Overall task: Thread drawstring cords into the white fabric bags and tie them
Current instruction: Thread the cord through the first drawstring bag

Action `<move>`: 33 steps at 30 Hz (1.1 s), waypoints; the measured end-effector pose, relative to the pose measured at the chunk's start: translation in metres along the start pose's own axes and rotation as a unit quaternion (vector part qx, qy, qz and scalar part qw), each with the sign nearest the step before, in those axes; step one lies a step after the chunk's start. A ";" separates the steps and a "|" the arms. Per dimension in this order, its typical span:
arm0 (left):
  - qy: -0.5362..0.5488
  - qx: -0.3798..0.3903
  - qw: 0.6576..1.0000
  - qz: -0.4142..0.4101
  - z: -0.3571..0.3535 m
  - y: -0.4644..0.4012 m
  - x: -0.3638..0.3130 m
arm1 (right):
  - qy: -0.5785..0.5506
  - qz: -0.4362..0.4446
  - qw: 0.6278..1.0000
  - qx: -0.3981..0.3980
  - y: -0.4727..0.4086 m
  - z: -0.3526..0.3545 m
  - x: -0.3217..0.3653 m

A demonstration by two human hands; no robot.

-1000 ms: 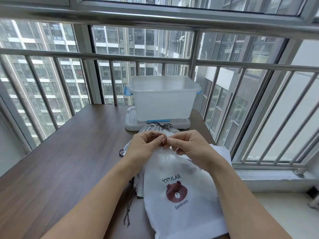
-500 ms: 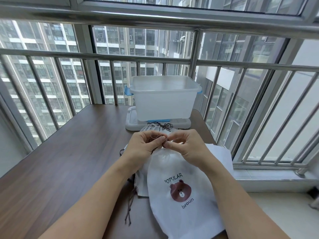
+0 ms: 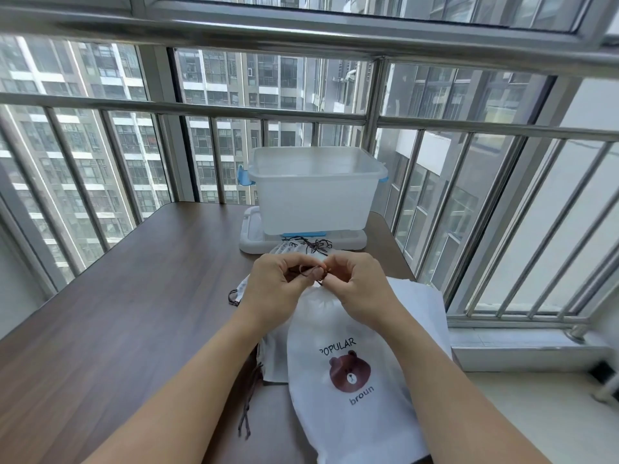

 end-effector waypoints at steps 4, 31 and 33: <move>0.047 0.002 0.999 0.018 -0.003 0.000 -0.001 | -0.176 -0.076 0.978 0.087 0.001 -0.001 -0.011; 0.103 0.035 0.994 0.030 -0.003 0.002 -0.011 | -0.410 -0.155 0.894 0.093 0.003 0.004 -0.018; 0.102 0.038 0.994 0.025 -0.005 0.003 -0.012 | -0.428 -0.170 0.883 0.089 0.004 0.003 -0.019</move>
Point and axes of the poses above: each hand's wrist, its own y-axis away from the middle knuckle, its own z-axis out of the back of the hand, x = y × z, the point moved 6 cm from there along -y, towards the middle knuckle, and after that the axes turned 4 degrees about y, right-handed, at the moved point
